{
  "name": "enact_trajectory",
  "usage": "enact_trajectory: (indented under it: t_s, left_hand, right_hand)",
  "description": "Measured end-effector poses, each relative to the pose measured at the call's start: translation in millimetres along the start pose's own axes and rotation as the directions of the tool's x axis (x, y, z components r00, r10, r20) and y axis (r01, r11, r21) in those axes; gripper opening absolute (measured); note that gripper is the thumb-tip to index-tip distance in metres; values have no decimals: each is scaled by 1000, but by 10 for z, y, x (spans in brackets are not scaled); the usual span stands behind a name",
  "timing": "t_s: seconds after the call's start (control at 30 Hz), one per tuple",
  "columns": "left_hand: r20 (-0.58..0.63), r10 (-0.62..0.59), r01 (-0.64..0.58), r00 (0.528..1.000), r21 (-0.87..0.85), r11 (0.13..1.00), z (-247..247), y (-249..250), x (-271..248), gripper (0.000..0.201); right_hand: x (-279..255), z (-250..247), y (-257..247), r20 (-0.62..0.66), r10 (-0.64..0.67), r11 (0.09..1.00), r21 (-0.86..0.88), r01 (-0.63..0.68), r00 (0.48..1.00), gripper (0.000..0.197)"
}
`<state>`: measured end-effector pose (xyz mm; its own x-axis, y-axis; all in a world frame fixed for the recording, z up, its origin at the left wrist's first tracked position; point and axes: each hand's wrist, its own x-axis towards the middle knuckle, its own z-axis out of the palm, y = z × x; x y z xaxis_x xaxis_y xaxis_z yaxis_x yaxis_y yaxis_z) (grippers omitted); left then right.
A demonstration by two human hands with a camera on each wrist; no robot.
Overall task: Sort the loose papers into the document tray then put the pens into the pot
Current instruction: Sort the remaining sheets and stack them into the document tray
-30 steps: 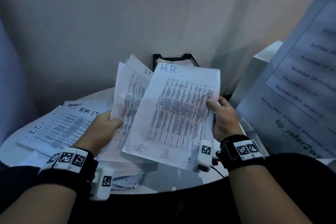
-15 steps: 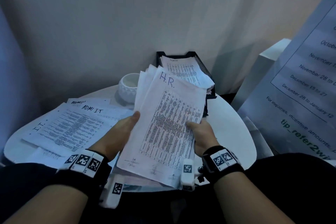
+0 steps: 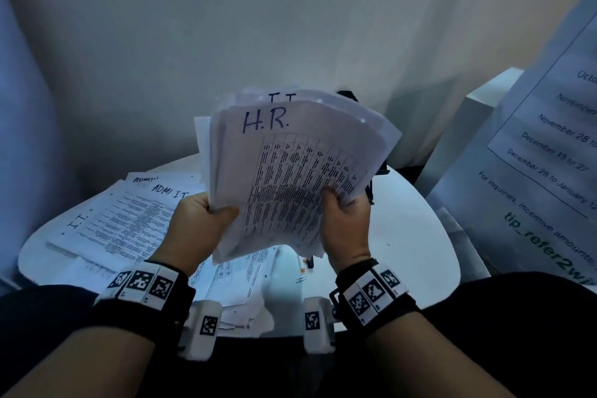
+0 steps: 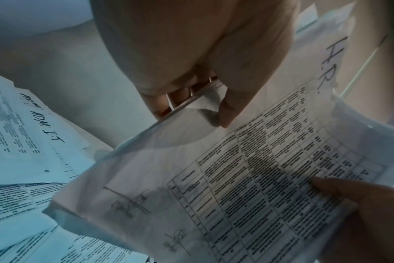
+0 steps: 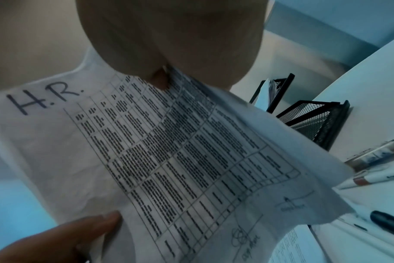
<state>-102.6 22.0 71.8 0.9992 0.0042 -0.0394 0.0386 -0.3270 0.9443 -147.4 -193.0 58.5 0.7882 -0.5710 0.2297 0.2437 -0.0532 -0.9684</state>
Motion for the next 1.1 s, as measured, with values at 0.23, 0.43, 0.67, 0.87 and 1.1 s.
enact_trajectory:
  t_s: [0.23,0.43,0.67,0.87,1.1]
  left_hand:
    - [75,-28,34,997,-80,996,-66,-86,29,22]
    - [113,-22,20,993,21,1000,-54,-145,61,22]
    - [235,-108,-53,966,587,808,6,-464,128,14]
    - [154,-14,-67,988,511,857,36,-398,173,21]
    - [82,-177,184,981,-98,978,-8,-257,169,8]
  right_hand:
    - [-63,-32,122,46,14,993,115,-19,999,21]
    - [-125,34,317,167,226,973,6,-230,960,27]
    - [-255,-7,538,258,432,899,-196,-391,864,39]
    - [-109,-131,723,121,505,848,-253,-466,854,18]
    - [-27,-297,815,73,685,720,88,-689,725,52]
